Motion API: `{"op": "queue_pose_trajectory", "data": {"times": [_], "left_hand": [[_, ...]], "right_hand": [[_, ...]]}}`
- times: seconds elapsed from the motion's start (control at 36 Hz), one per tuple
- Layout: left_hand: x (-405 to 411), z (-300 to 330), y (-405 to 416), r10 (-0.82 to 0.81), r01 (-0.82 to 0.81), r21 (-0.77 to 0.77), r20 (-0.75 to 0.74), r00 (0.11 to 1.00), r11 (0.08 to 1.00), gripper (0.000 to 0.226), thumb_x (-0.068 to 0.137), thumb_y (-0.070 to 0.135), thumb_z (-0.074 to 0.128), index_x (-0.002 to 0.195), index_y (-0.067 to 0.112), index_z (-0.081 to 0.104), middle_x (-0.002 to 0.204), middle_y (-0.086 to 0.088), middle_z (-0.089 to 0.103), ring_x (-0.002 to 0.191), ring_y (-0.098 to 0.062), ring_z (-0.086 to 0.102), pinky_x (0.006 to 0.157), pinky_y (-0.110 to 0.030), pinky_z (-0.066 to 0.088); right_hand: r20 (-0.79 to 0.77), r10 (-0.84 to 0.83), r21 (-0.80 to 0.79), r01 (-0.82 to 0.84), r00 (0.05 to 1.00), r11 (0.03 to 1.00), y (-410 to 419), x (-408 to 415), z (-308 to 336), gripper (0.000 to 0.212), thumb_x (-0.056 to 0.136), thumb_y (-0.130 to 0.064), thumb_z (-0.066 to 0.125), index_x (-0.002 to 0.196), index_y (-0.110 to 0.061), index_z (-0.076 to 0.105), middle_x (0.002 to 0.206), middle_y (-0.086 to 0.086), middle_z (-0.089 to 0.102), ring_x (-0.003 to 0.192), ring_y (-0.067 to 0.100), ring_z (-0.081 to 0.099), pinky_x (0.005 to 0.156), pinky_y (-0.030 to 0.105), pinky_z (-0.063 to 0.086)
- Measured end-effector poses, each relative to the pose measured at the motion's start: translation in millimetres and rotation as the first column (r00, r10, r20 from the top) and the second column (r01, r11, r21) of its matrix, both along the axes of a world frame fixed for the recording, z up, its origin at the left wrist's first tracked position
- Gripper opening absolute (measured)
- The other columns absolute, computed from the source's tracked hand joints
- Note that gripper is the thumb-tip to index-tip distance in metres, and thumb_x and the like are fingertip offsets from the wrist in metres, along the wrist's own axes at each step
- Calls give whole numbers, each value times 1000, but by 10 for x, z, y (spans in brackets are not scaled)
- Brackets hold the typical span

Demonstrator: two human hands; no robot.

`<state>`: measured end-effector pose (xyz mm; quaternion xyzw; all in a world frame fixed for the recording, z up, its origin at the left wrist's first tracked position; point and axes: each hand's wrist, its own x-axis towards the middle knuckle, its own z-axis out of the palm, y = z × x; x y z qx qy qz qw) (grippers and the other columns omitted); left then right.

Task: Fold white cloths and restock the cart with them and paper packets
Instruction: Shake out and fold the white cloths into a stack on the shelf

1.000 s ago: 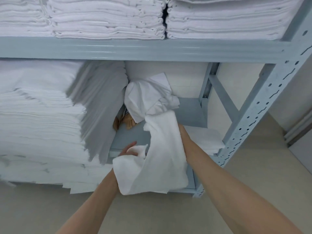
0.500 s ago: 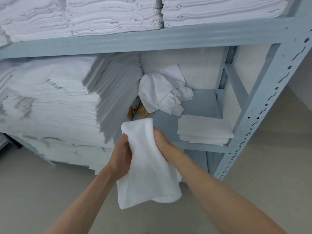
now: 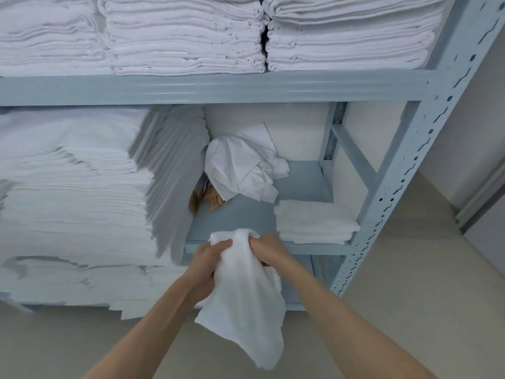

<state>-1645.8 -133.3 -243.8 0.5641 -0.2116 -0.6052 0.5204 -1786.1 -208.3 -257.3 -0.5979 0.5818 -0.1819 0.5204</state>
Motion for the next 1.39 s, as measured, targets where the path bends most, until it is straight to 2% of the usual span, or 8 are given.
{"op": "queue_pose_trajectory", "data": {"times": [0.11, 0.22, 0.42, 0.75, 0.94, 1.03, 1.19, 1.39], "left_hand": [[-18, -94, -62, 25, -24, 14, -92, 995, 1000, 29, 91, 9, 64, 118, -2, 64, 102, -21, 74, 85, -31, 74, 62, -35, 59], [-92, -123, -129, -65, 59, -48, -139, 988, 997, 31, 93, 12, 64, 123, 4, 62, 108, -21, 73, 96, -35, 73, 69, -39, 60], [-215, -16, -244, -79, 68, -107, -105, 991, 992, 30, 97, 16, 61, 125, 6, 57, 110, -20, 72, 96, -35, 72, 70, -42, 60], [-386, 3, -325, -162, 156, -119, -41, 986, 980, 28, 99, 32, 59, 119, 12, 61, 107, -13, 74, 93, -24, 73, 77, -37, 59], [-377, 7, -346, -145, 151, -116, 56, 988, 982, 20, 92, 18, 67, 109, 8, 65, 101, -14, 74, 85, -24, 71, 76, -37, 54], [-365, 10, -361, -104, 114, -114, 91, 990, 987, 14, 89, 9, 66, 103, 9, 63, 90, -10, 72, 77, -22, 67, 64, -32, 51], [-266, 14, -365, -13, 20, -148, 51, 999, 989, 14, 83, 4, 70, 96, 9, 66, 87, -9, 71, 77, -24, 65, 72, -35, 49], [13, 31, -441, 146, -148, -126, -21, 989, 981, 15, 81, 10, 76, 93, 11, 66, 79, -7, 71, 62, -16, 68, 53, -28, 54]], "right_hand": [[-76, -215, -392, 169, 974, 904, 60, -72, -24, 25, 83, -36, 61, 75, -19, 45, 83, -2, 53, 73, 15, 51, 59, 30, 37], [139, -168, -301, 204, 976, 932, 139, -107, 49, 27, 90, -45, 63, 81, -22, 51, 85, -7, 59, 80, 12, 56, 62, 21, 37], [-12, -125, -341, 113, 992, 933, 226, -230, 51, 59, 74, -57, 76, 113, -28, 43, 106, -11, 58, 93, 10, 59, 66, 18, 43], [-83, -157, -474, 99, 984, 875, 200, -455, 95, 15, 95, -26, 61, 100, -17, 72, 94, -7, 67, 85, 8, 55, 62, 5, 32], [211, -385, -240, 430, 898, 870, 195, -534, 62, 19, 101, -22, 50, 110, -14, 65, 102, -6, 61, 94, 11, 55, 69, 16, 39], [287, -422, -94, 463, 860, 881, 193, -633, 37, 20, 100, -33, 51, 91, -18, 61, 85, -6, 57, 83, 13, 53, 66, 24, 40], [127, -370, 34, 369, 920, 929, 183, -927, -107, 61, 76, -34, 85, 123, -1, 62, 119, 11, 66, 107, 27, 65, 95, 38, 54], [-214, -423, -83, 415, 880, 906, 239, -1502, -471, 22, 92, -29, 68, 98, -9, 65, 102, 8, 62, 97, 24, 61, 74, 26, 42]]}}
